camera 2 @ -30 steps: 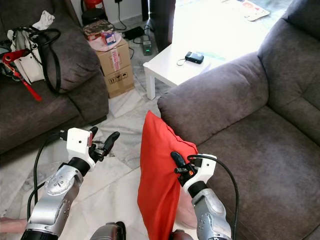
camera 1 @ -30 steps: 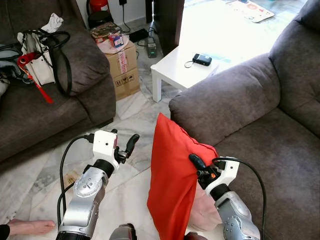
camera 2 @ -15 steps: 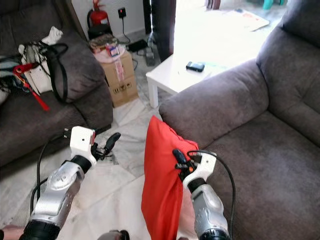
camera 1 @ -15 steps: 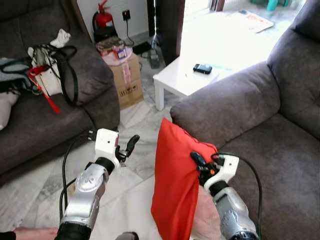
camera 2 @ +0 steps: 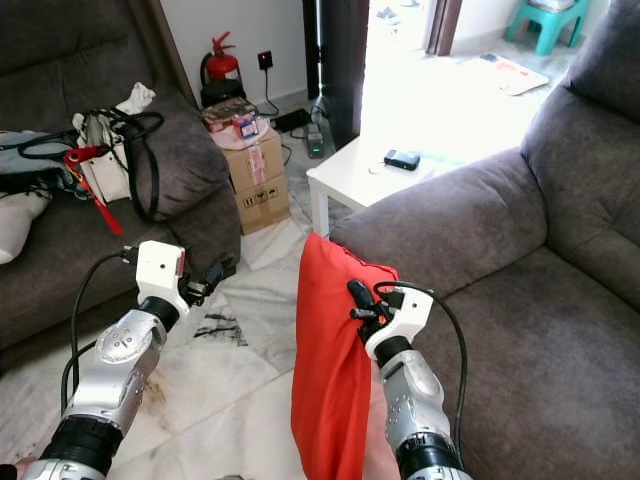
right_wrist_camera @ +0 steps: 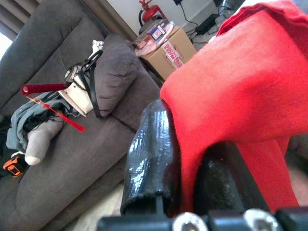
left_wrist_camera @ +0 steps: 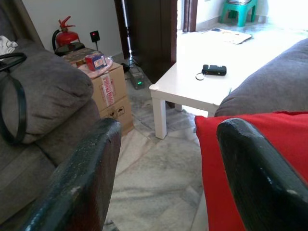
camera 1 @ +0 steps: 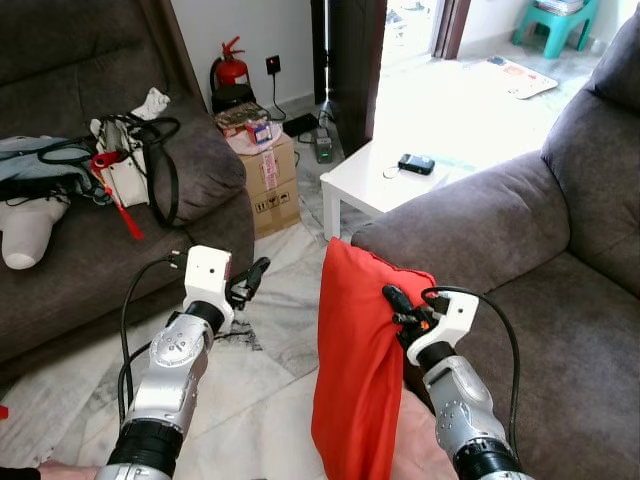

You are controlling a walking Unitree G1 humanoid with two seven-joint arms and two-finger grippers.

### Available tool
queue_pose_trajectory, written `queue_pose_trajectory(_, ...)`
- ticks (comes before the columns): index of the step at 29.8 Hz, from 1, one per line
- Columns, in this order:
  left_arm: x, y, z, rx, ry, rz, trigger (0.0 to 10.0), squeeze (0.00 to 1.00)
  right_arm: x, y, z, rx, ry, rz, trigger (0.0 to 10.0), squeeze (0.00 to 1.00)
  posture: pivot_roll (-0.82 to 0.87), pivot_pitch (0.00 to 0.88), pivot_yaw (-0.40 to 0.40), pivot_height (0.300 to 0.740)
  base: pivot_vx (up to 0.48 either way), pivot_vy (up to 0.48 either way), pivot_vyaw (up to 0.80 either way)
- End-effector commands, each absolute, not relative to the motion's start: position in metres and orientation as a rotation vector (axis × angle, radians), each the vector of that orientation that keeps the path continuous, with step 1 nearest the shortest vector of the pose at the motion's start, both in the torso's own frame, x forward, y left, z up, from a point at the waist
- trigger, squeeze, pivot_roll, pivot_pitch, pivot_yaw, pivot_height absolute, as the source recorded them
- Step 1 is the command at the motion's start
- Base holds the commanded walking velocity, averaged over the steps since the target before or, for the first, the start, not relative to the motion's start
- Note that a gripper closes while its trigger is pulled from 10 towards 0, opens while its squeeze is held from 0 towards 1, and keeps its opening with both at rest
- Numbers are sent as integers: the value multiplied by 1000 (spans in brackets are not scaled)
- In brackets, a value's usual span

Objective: Move the pillow to the sofa from floor

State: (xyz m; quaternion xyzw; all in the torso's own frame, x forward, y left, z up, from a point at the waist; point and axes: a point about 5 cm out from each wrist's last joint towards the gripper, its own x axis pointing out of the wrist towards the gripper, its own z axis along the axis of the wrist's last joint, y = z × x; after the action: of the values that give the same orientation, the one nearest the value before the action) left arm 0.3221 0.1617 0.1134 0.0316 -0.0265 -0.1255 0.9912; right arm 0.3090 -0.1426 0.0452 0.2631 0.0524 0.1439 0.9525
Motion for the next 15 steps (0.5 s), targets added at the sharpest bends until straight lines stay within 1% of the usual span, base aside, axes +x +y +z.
queue_pose_trajectory(1,323,167,115,78,-63,-241,10000,0,326,-145,78,498,-54,311,10000,0,-6,1,50,740,0,0,0)
queue_pose_trajectory(4,323,166,115,76,-65,-245,10000,0,327,-149,78,493,-58,295,10000,0,-10,12,49,740,0,0,0)
queue_pose_trajectory(15,316,161,111,69,-75,-259,10000,0,322,-157,71,479,-49,270,10000,0,-17,62,29,740,-276,0,0)
